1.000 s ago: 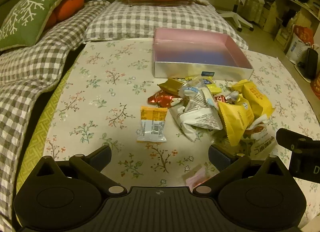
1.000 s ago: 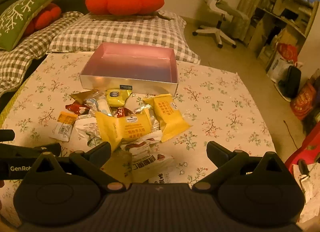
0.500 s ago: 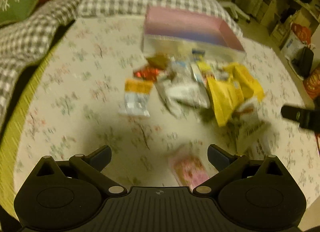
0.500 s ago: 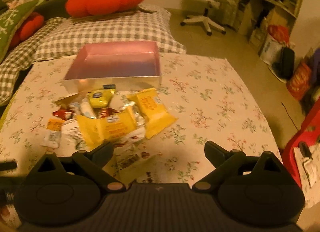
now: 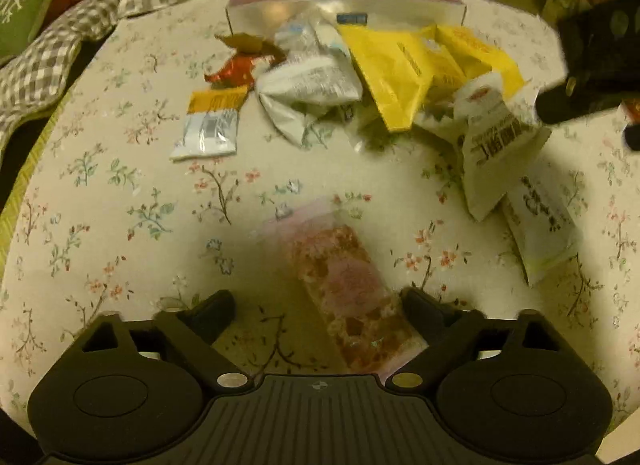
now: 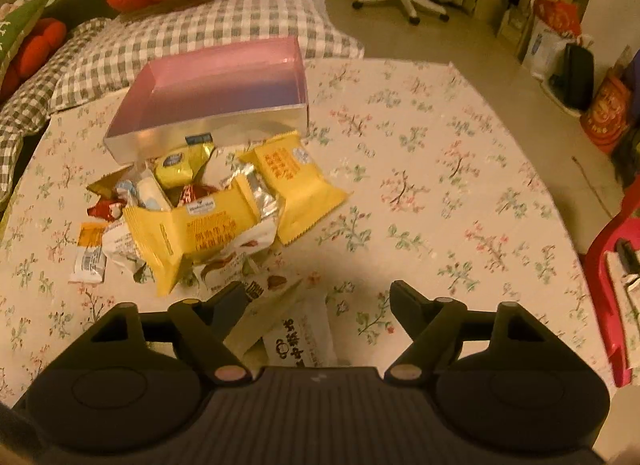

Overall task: Organize snacks
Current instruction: 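Grasp the small pink packet with left tool while right grasps white peanut packet, then carry both packets over the pink box and open both tools to drop them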

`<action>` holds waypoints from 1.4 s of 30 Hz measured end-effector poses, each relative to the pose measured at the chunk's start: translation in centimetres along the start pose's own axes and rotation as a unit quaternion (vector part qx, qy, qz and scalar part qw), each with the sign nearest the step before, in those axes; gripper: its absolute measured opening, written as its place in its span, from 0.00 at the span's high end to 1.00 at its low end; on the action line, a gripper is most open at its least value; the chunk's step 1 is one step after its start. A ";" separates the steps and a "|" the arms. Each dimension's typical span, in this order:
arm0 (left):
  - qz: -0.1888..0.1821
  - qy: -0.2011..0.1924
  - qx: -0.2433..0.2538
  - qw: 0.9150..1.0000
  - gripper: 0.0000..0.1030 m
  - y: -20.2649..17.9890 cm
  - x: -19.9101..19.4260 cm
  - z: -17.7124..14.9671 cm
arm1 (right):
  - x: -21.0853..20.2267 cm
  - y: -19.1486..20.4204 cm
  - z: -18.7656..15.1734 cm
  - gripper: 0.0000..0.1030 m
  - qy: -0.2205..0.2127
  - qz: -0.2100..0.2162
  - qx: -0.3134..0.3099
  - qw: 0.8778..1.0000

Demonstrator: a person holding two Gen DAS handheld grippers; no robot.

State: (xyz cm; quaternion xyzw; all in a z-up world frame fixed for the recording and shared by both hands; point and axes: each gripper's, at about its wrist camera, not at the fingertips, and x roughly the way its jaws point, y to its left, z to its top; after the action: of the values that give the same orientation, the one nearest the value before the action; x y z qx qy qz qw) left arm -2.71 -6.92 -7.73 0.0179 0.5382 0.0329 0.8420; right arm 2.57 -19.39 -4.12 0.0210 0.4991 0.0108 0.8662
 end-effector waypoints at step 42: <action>-0.088 -0.081 -0.095 0.988 0.72 6.2 -2.6 2.1 | 0.5 4.4 0.0 0.70 0.014 0.076 -0.090 0.993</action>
State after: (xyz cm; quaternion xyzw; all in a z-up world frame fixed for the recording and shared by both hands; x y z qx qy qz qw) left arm -2.15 -0.90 -4.08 -0.1071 0.4620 0.0080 0.8804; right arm 2.76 -14.95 -4.33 -0.0196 0.5049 0.1216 0.8544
